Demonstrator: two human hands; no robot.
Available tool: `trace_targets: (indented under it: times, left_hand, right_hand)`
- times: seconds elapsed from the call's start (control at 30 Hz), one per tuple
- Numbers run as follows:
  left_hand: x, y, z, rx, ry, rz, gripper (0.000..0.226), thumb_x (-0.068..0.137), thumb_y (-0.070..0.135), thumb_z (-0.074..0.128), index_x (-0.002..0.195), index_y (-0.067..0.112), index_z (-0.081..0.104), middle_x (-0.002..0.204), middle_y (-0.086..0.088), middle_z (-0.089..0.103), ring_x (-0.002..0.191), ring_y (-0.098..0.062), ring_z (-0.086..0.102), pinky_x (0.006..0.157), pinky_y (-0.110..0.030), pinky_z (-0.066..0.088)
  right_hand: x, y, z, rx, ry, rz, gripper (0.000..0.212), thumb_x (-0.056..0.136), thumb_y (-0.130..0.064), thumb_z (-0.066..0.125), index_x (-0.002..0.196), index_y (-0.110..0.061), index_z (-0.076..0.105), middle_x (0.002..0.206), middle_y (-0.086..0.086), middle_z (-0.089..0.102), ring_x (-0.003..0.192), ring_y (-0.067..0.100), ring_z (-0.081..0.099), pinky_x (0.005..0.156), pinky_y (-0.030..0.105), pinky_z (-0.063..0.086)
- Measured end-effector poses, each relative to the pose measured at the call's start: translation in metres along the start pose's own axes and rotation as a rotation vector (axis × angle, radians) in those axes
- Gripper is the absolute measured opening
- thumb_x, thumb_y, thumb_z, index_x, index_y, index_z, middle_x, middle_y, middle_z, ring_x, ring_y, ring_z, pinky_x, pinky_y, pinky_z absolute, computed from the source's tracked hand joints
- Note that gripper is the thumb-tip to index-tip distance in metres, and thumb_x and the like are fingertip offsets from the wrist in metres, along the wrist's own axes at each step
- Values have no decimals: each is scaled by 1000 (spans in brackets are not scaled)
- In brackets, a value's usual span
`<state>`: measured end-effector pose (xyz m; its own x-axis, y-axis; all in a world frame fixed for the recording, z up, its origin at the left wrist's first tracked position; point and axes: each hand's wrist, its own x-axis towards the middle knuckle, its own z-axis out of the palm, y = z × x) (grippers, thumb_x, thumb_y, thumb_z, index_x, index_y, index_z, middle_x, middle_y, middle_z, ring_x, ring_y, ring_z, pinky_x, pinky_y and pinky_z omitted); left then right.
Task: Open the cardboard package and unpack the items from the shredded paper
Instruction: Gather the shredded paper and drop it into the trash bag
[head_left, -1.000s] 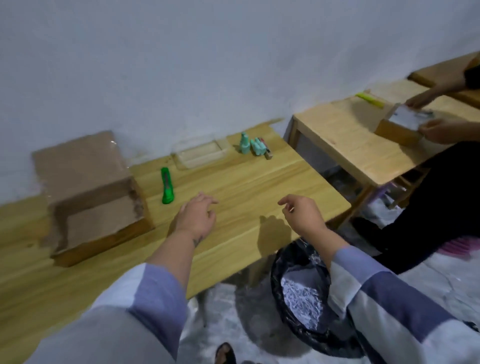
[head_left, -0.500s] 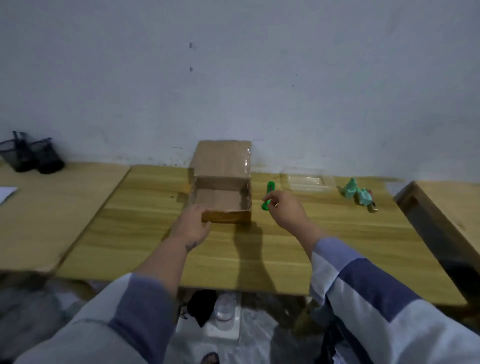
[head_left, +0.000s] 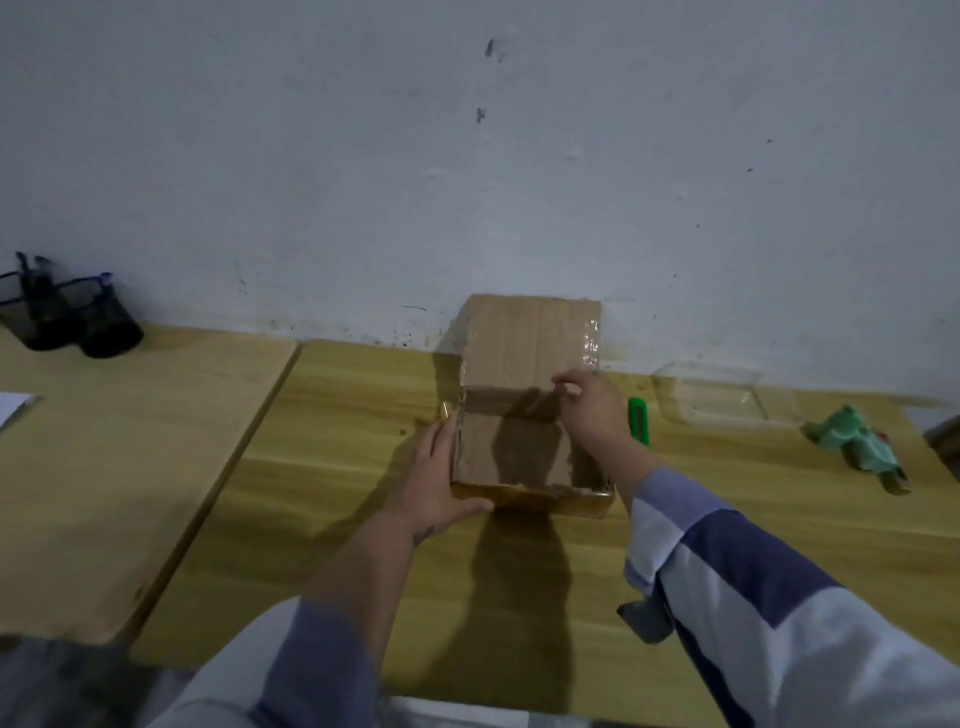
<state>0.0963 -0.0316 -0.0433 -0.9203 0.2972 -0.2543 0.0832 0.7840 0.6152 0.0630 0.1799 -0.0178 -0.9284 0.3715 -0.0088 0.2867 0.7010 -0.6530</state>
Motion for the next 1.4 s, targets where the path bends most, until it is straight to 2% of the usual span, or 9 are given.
trace_targets:
  times: [0.2,0.43,0.6,0.73,0.83,0.97,1.1,1.23,1.4]
  left_hand:
    - [21,-16,-1,-80,-46,14,116,70,41,81,153,31,0,159,10,16,143,-17,25,111,-36,30]
    - [37,-13,-10,-212,-72,-2,112,69,30,84,153,30,10,153,5,32,136,-17,37,104,-32,37]
    - [39,7,-13,-311,-103,-1,104,74,24,81,153,26,13,147,2,43,133,-19,43,101,-31,40]
    - [39,32,-10,-335,-87,41,83,76,24,79,146,19,34,139,-1,53,125,-24,51,91,-29,42]
    - [38,56,-1,-379,-123,99,100,69,18,84,149,27,26,140,2,52,127,-23,51,98,-37,44]
    - [23,98,22,-393,-148,166,113,64,12,87,151,30,17,144,0,47,134,-24,43,103,-45,41]
    - [-8,140,62,-367,-183,242,122,63,11,87,150,39,6,146,-1,45,135,-24,41,100,-40,40]
    - [-45,187,110,-394,-274,255,138,61,6,88,149,36,-15,151,-6,37,138,-24,37,108,-43,34]
    - [-97,244,181,-344,-375,334,115,61,7,88,151,18,16,148,-5,41,136,-23,40,108,-38,35]
  right_hand:
    - [47,13,10,74,123,249,53,91,-14,51,142,-16,34,138,18,45,127,38,42,106,45,38]
    - [51,16,5,463,291,381,32,99,-23,41,125,-13,55,117,12,63,98,30,59,79,36,46]
    - [31,26,-24,761,121,482,54,97,-53,27,128,-20,56,131,2,57,125,27,48,102,46,37]
    - [4,45,-54,812,-26,499,54,92,-62,33,117,-26,65,126,-3,56,118,25,50,106,44,38]
    - [-21,66,-78,766,-55,506,42,89,-34,61,129,-25,57,131,1,56,100,21,59,78,34,53]
    - [-65,101,-110,697,46,434,78,83,2,62,145,-35,31,133,3,46,109,26,54,72,31,51]
    - [-120,141,-146,697,172,490,81,85,5,59,149,-24,19,145,2,40,124,27,48,98,41,46]
    - [-182,181,-190,578,304,602,73,87,-7,61,148,-25,26,146,3,42,121,27,50,92,36,46]
    - [-264,233,-244,582,454,732,71,86,-10,64,146,-26,30,143,9,44,118,30,51,95,39,45]
